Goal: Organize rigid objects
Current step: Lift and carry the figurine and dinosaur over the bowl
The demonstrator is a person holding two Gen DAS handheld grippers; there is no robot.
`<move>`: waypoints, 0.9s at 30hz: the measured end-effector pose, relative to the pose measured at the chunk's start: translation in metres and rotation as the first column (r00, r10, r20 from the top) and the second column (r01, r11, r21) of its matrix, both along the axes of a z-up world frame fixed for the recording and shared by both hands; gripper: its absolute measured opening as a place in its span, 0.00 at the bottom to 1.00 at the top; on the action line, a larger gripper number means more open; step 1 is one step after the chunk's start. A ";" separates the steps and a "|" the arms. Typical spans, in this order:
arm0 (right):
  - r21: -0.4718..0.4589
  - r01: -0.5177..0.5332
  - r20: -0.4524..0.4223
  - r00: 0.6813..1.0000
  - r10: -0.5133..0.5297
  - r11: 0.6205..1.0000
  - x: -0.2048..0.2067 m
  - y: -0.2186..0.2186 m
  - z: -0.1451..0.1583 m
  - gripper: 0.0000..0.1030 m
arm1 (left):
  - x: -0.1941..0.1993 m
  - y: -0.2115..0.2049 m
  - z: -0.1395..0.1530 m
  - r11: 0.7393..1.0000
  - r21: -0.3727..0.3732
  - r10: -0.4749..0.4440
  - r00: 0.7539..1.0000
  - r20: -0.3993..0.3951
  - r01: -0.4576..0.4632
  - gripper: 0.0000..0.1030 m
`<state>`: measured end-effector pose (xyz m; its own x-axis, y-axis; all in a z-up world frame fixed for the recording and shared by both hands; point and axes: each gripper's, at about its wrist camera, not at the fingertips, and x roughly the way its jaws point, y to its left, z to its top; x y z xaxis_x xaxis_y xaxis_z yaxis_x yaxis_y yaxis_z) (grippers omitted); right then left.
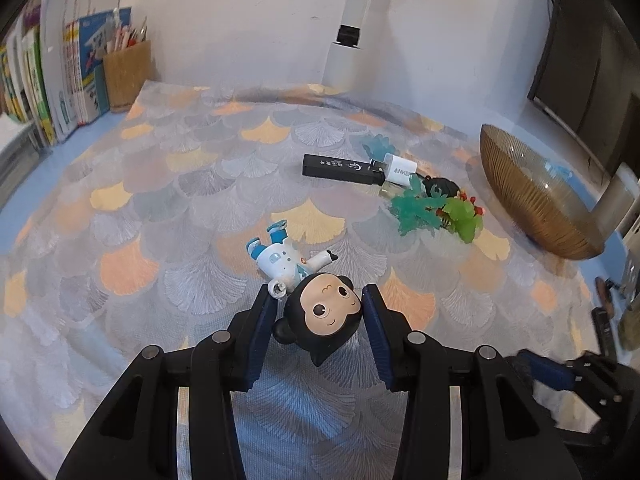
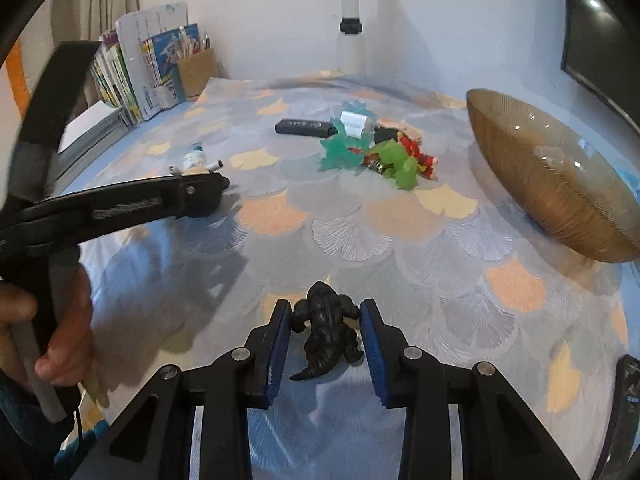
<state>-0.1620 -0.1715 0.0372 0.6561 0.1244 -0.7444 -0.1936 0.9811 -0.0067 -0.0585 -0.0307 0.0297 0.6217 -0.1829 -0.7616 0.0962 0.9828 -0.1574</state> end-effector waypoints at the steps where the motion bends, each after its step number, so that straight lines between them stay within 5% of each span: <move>1: 0.004 0.002 0.011 1.000 -0.002 1.000 -0.003 -0.002 0.003 0.33 | 0.000 -0.003 0.002 1.000 0.008 -0.007 1.000 0.003 0.007 0.40; 9: 0.032 0.108 0.146 0.983 -0.111 0.994 -0.011 -0.057 0.065 0.33 | 0.016 -0.055 0.079 0.992 0.007 -0.129 0.979 0.155 0.130 0.40; 13: -0.036 0.258 0.290 0.927 -0.237 0.966 -0.020 -0.107 0.119 0.33 | 0.035 -0.081 0.122 0.983 -0.016 -0.176 0.960 0.219 0.184 0.40; 16: 0.045 0.345 0.306 0.889 -0.341 0.938 -0.021 -0.154 0.146 0.33 | 0.055 -0.105 0.146 0.972 -0.067 -0.204 0.949 0.242 0.227 0.40; 20: 0.147 0.425 0.255 0.856 -0.450 0.893 -0.010 -0.198 0.153 0.33 | 0.077 -0.140 0.142 0.954 -0.118 -0.248 0.947 0.205 0.276 0.40; 27: 0.153 0.453 0.137 0.870 -0.473 0.878 0.024 -0.216 0.120 0.33 | 0.094 -0.191 0.083 0.941 -0.110 -0.313 0.947 0.072 0.319 0.40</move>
